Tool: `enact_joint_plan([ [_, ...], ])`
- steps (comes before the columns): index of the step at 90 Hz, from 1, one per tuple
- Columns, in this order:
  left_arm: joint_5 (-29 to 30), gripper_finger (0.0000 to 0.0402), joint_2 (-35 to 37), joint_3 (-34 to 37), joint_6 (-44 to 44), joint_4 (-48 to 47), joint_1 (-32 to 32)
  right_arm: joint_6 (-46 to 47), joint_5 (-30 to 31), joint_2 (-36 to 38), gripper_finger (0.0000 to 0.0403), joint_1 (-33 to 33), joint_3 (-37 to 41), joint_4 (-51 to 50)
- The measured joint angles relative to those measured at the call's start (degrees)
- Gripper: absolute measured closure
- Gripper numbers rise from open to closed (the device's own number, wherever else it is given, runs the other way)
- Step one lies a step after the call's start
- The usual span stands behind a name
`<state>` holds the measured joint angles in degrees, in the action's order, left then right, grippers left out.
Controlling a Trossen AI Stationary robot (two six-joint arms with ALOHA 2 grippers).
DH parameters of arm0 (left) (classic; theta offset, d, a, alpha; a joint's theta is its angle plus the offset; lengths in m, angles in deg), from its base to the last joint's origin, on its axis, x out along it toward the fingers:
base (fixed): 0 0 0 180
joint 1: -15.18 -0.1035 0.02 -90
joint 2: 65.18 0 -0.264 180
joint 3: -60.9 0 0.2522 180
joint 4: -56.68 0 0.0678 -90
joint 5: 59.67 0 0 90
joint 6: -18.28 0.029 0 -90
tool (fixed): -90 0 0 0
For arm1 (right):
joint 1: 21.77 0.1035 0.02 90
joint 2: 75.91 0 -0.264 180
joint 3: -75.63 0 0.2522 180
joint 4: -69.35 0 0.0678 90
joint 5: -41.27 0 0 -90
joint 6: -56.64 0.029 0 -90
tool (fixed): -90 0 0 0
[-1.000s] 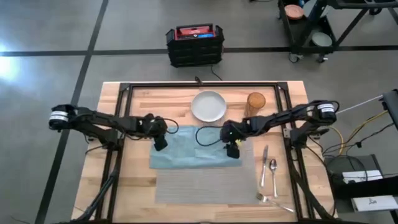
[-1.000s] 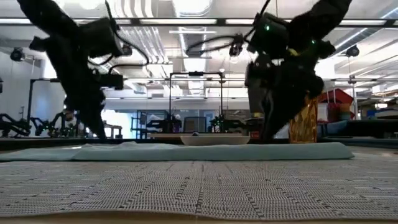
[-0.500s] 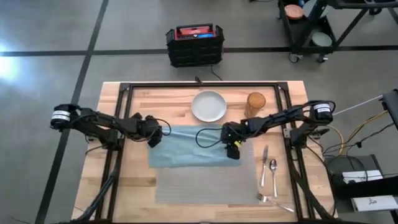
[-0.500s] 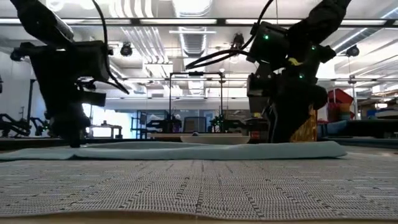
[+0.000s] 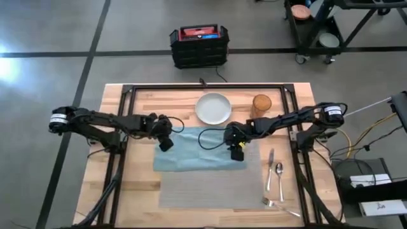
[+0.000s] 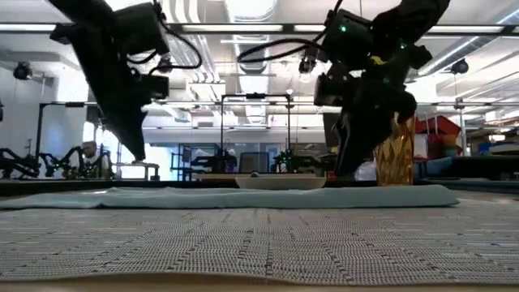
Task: Set table place
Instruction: Fold the table napkin
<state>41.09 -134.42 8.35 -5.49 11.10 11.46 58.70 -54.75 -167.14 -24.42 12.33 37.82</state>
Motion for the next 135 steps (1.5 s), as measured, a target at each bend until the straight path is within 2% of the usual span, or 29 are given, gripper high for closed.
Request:
enact_joint_plan([
  [11,-4.26,0.0258,-0.02,0.72,0.74,3.01,0.04,-0.12,-0.02,0.03,0.0257,0.02,-0.15,-0.13],
  [27,-5.09,0.0203,-0.04,2.21,2.79,8.00,0.19,-0.20,-0.02,0.03,0.0245,0.00,-0.37,0.51],
  [40,-5.53,0.0185,-0.04,3.49,4.02,12.69,1.03,-1.21,0.00,0.01,0.0239,0.00,-0.35,4.88],
  [58,-5.51,0.0201,-0.04,5.93,0.45,16.75,6.52,-2.02,-0.12,0.01,0.0243,0.18,-0.28,15.27],
  [72,-5.18,0.0221,-0.04,8.54,-4.46,23.14,13.29,-1.43,-0.44,-0.01,0.0254,1.34,-0.19,17.19],
  [92,3.41,0.0246,0.94,8.14,-5.85,25.52,21.50,1.04,-0.46,0.91,0.0272,4.34,0.31,16.69],
  [122,4.77,0.0273,1.11,11.48,-8.95,25.68,23.42,8.93,0.25,0.65,0.0297,10.42,4.92,19.23],
  [135,4.61,0.0280,1.10,13.97,-10.06,26.22,23.42,10.73,6.57,0.25,0.0307,12.57,7.85,20.00],
])
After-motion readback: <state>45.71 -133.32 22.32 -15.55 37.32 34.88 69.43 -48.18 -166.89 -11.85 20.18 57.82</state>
